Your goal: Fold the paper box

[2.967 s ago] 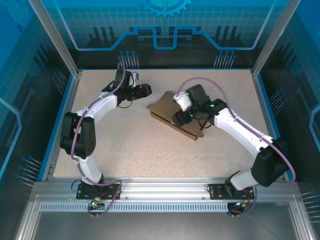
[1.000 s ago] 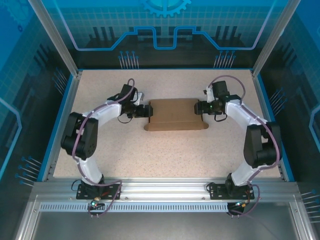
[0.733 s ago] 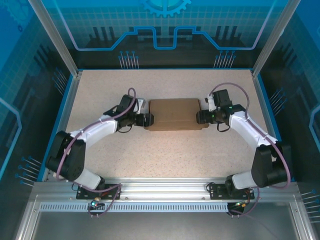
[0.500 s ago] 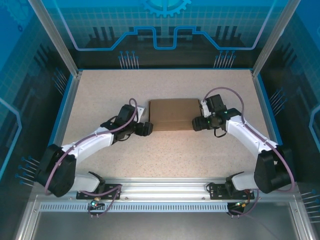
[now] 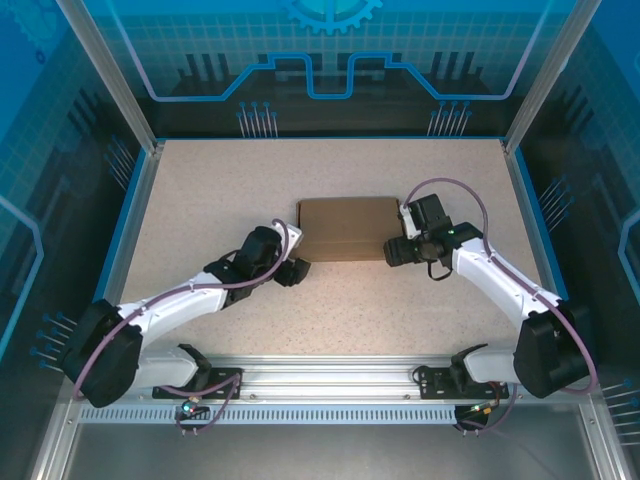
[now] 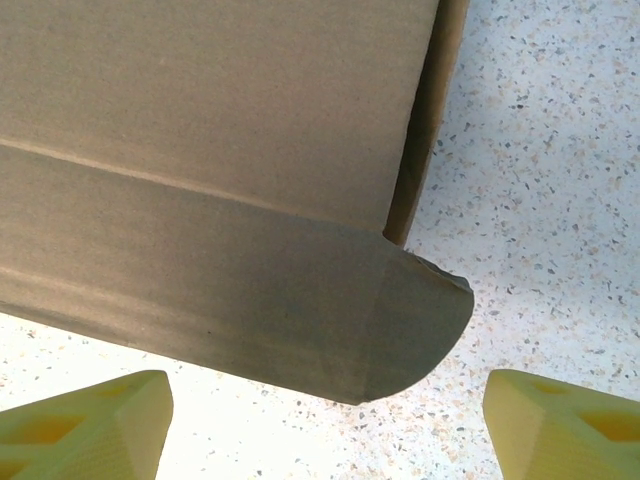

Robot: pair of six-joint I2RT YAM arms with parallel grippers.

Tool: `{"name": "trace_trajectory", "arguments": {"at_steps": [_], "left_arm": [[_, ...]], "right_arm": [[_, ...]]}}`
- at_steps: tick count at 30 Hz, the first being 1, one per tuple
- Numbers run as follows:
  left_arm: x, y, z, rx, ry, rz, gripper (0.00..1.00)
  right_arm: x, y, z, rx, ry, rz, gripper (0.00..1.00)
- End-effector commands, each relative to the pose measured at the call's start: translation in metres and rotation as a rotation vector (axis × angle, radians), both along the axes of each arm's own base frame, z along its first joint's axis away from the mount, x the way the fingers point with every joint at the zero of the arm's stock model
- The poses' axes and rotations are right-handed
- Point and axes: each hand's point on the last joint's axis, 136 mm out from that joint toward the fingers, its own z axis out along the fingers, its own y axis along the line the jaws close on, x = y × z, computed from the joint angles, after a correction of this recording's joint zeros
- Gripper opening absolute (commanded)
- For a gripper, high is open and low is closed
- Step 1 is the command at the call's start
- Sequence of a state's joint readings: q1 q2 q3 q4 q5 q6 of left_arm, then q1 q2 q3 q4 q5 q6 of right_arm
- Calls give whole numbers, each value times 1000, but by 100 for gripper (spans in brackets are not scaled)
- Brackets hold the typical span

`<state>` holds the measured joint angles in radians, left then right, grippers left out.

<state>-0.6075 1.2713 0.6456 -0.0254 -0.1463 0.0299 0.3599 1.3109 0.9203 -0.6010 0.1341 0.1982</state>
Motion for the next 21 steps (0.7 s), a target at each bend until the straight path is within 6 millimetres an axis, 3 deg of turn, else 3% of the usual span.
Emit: {"name": "trace_trajectory", "arguments": {"at_steps": [1, 7, 13, 18, 21], "left_arm": [[3, -5, 2, 64, 1, -29, 76], [2, 7, -3, 155, 5, -5, 76], [5, 20, -18, 260, 23, 18, 72], [10, 11, -18, 265, 14, -3, 65], [14, 6, -20, 269, 11, -13, 62]], "right_arm": [[-3, -4, 0, -17, -4, -29, 82], [-4, -7, 0, -32, -10, -42, 81], [-3, 2, 5, -186, -85, 33, 79], [-2, 8, 11, -209, -144, 99, 79], [-9, 5, -4, -248, -111, 129, 78]]}}
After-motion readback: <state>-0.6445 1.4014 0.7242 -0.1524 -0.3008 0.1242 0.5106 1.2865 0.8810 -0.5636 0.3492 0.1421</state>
